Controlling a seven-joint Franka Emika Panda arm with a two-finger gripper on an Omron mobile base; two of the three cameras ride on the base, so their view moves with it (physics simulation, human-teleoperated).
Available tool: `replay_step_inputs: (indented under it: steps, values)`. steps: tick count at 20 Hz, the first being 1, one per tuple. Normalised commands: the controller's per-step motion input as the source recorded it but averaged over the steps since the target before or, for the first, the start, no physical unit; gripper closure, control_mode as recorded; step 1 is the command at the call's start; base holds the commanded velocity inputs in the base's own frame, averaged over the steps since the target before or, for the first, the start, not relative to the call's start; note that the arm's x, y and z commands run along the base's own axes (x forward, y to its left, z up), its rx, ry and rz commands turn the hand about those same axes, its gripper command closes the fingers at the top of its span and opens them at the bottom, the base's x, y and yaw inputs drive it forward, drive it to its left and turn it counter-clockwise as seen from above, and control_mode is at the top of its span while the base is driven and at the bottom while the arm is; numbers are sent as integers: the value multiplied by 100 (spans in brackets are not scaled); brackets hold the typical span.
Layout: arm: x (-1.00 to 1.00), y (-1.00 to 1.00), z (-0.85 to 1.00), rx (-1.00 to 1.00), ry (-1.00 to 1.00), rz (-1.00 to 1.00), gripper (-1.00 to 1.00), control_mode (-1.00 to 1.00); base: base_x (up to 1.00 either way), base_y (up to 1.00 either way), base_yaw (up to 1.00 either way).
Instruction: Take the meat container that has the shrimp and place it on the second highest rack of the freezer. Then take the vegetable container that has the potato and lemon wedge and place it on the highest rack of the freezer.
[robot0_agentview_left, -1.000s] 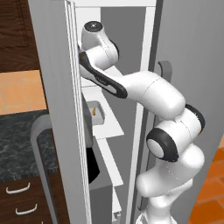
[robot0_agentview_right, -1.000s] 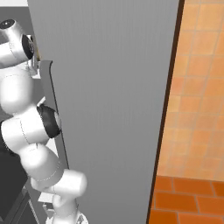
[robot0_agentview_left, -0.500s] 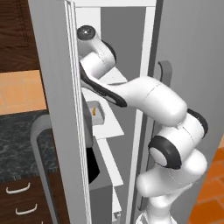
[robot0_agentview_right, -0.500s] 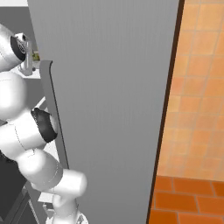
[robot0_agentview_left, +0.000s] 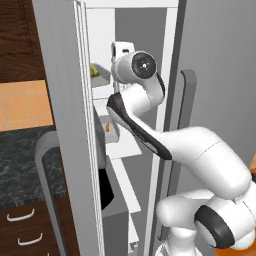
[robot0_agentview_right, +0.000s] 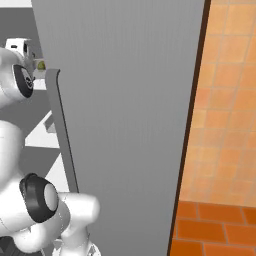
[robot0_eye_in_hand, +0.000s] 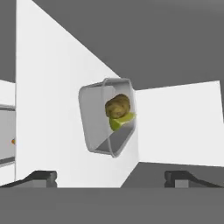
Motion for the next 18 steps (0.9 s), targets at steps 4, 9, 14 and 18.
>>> replay_step_inputs:
  steps: [4, 9, 14, 18]
  values:
    - [-100, -3, 15, 0, -20, 3, -100, -100, 0, 0, 0]
    - [-100, -28, 0, 5, -6, 0, -100, -100, 0, 0, 0]
    - [-100, -38, 0, 8, -8, 0, -100, -100, 0, 0, 0]
    - [-100, -37, -20, 3, 0, 0, -100, -100, 0, 0, 0]
